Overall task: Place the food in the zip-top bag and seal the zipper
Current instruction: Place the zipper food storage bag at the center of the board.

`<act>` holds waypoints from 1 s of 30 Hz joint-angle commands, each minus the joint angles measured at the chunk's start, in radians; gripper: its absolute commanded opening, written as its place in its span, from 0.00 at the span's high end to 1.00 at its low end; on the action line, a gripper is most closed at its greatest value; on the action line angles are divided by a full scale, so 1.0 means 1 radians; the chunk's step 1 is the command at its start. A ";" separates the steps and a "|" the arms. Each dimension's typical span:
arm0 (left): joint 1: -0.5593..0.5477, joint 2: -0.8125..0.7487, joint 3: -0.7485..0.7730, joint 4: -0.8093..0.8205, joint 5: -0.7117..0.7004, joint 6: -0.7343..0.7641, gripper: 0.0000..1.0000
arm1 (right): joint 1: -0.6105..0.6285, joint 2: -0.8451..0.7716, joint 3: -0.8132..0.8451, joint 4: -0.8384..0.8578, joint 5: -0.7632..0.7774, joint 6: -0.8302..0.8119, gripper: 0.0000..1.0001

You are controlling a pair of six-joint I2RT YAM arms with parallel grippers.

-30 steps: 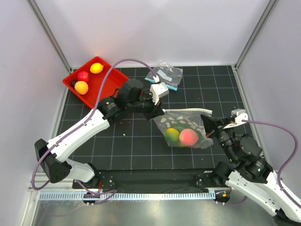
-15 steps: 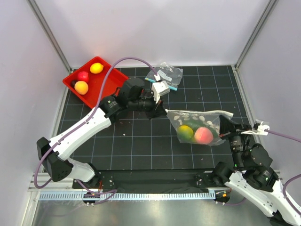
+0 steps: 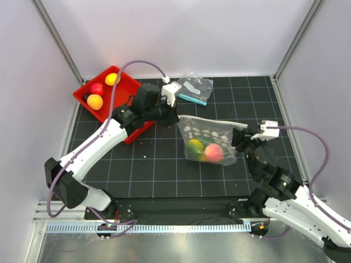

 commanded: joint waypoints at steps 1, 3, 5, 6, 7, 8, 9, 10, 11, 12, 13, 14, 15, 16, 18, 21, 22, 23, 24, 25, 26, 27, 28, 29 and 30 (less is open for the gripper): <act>0.092 0.004 0.044 -0.012 -0.107 -0.115 1.00 | -0.008 0.107 0.079 0.021 0.055 0.003 0.38; 0.158 0.005 0.040 -0.008 -0.109 -0.147 1.00 | -0.008 0.148 0.102 0.004 0.045 0.006 0.29; 0.222 0.007 0.032 -0.001 -0.110 -0.192 1.00 | -0.009 0.182 0.110 0.000 0.034 0.007 0.26; 0.246 0.006 0.027 0.005 -0.112 -0.205 1.00 | -0.008 0.185 0.111 0.002 0.029 0.009 0.26; 0.267 0.001 0.020 0.014 -0.115 -0.222 1.00 | -0.008 0.187 0.110 0.005 0.020 0.012 0.26; 0.287 -0.002 0.006 0.033 -0.115 -0.232 1.00 | -0.009 0.182 0.105 0.008 0.016 0.012 0.25; 0.333 -0.004 0.001 0.039 -0.116 -0.238 1.00 | -0.008 0.178 0.102 0.016 0.011 0.012 0.25; 0.350 -0.004 -0.003 0.044 -0.116 -0.244 1.00 | -0.009 0.171 0.099 0.019 0.002 0.012 0.25; 0.367 -0.004 -0.006 0.047 -0.119 -0.244 0.98 | -0.009 0.156 0.096 0.022 -0.001 0.012 0.25; 0.388 -0.004 -0.003 0.047 -0.131 -0.244 0.84 | -0.009 0.148 0.090 0.027 -0.004 0.009 0.25; 0.395 -0.001 0.001 0.039 -0.139 -0.241 0.74 | -0.009 0.141 0.087 0.028 -0.007 0.010 0.24; 0.399 -0.001 0.016 0.031 -0.150 -0.238 0.64 | -0.009 0.132 0.084 0.028 -0.009 0.007 0.24; 0.402 -0.008 0.023 0.025 -0.168 -0.244 0.48 | -0.008 0.119 0.081 0.028 -0.011 0.007 0.24; 0.404 -0.022 0.023 0.024 -0.225 -0.248 0.36 | -0.008 0.113 0.081 0.030 -0.011 0.006 0.24; 0.404 -0.107 -0.034 0.076 -0.254 -0.250 0.15 | -0.009 0.105 0.079 0.024 -0.007 0.003 0.23; 0.402 -0.253 -0.164 0.224 -0.311 -0.247 0.00 | -0.009 0.102 0.084 0.014 -0.004 0.003 0.22; 0.402 -0.289 -0.218 0.292 -0.311 -0.245 0.00 | -0.008 0.102 0.084 0.016 -0.007 0.003 0.21; 0.402 -0.318 -0.242 0.323 -0.311 -0.244 0.00 | -0.008 0.101 0.082 0.020 -0.014 0.003 0.21; 0.401 -0.368 -0.264 0.350 -0.313 -0.239 0.00 | -0.008 0.101 0.081 0.026 -0.017 -0.002 0.20; 0.402 -0.389 -0.299 0.396 -0.316 -0.241 0.00 | -0.008 0.098 0.079 0.037 -0.021 0.000 0.18; 0.402 -0.405 -0.313 0.416 -0.322 -0.241 0.01 | -0.009 0.098 0.074 0.051 -0.023 0.003 0.17; 0.402 -0.442 -0.324 0.442 -0.329 -0.245 0.01 | -0.008 0.098 0.073 0.056 -0.029 0.004 0.14; 0.402 -0.462 -0.344 0.456 -0.332 -0.250 0.02 | -0.009 0.095 0.073 0.059 -0.029 0.006 0.13; 0.402 -0.490 -0.361 0.476 -0.331 -0.250 0.04 | -0.009 0.093 0.073 0.059 -0.023 0.016 0.12; 0.402 -0.517 -0.385 0.542 -0.331 -0.250 0.05 | -0.009 0.090 0.074 0.060 0.000 0.027 0.11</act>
